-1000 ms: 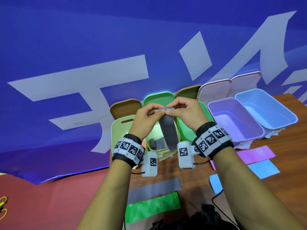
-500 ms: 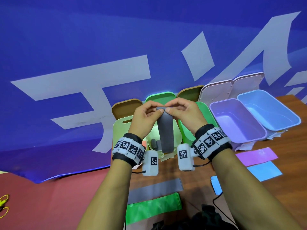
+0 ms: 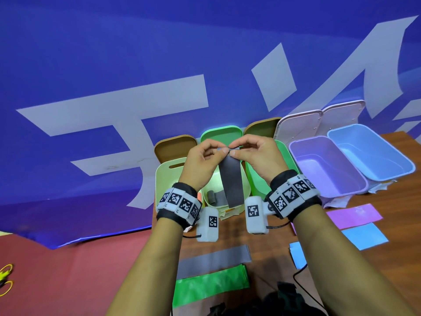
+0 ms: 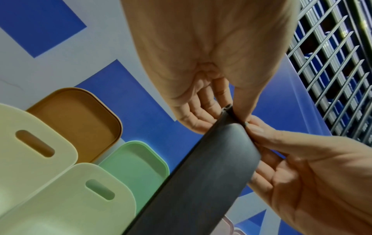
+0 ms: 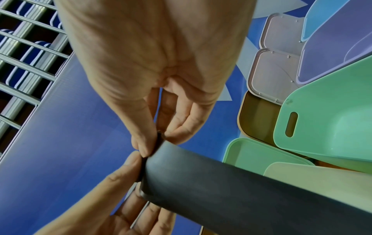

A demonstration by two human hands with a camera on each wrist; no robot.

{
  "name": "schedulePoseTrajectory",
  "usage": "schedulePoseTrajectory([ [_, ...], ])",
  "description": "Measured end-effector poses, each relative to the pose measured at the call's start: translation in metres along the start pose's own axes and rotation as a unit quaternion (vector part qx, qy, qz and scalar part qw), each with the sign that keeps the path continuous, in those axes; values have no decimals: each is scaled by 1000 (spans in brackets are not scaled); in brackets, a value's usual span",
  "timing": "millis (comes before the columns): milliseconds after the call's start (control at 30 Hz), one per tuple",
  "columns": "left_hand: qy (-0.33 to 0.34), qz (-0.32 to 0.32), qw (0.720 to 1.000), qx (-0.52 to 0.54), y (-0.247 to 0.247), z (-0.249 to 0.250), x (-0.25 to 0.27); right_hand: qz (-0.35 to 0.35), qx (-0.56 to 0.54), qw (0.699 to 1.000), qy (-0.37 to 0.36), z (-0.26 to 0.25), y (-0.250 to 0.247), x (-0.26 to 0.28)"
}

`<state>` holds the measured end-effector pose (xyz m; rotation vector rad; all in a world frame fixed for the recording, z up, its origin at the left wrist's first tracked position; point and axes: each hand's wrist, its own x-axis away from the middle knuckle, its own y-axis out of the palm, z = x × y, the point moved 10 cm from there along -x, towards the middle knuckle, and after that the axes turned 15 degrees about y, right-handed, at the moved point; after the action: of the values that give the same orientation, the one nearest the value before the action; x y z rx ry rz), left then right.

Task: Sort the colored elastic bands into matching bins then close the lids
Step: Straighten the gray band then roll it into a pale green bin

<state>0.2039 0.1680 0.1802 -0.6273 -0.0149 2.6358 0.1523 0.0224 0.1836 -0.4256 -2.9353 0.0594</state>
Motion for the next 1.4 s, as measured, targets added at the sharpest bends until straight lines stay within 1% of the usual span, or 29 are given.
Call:
schedulePoseTrajectory([
  [167, 18, 1, 1000, 11, 1, 8, -2, -12, -48, 999, 5, 0, 0, 0],
  [300, 25, 0, 1000, 14, 0, 8, -3, -6, -25, 1000, 9, 4, 2, -2],
  [500, -6, 12, 1000, 0, -2, 0, 1, 0, -35, 999, -1, 2, 0, -2],
  [800, 19, 5, 1000, 4, -3, 6, 0, -14, -44, 999, -2, 1, 2, -1],
  [900, 28, 2, 1000, 7, -1, 9, 0, -7, -38, 999, -5, 1, 2, -2],
  [1067, 7, 12, 1000, 7, -1, 4, 1, 1, -42, 999, -12, 1, -1, -1],
  [1200, 15, 3, 1000, -9, -1, 4, -1, 7, -33, 999, -8, 3, -1, 0],
  [1400, 14, 9, 1000, 0, -2, 3, 1, -4, -53, 999, 4, 6, 1, -3],
])
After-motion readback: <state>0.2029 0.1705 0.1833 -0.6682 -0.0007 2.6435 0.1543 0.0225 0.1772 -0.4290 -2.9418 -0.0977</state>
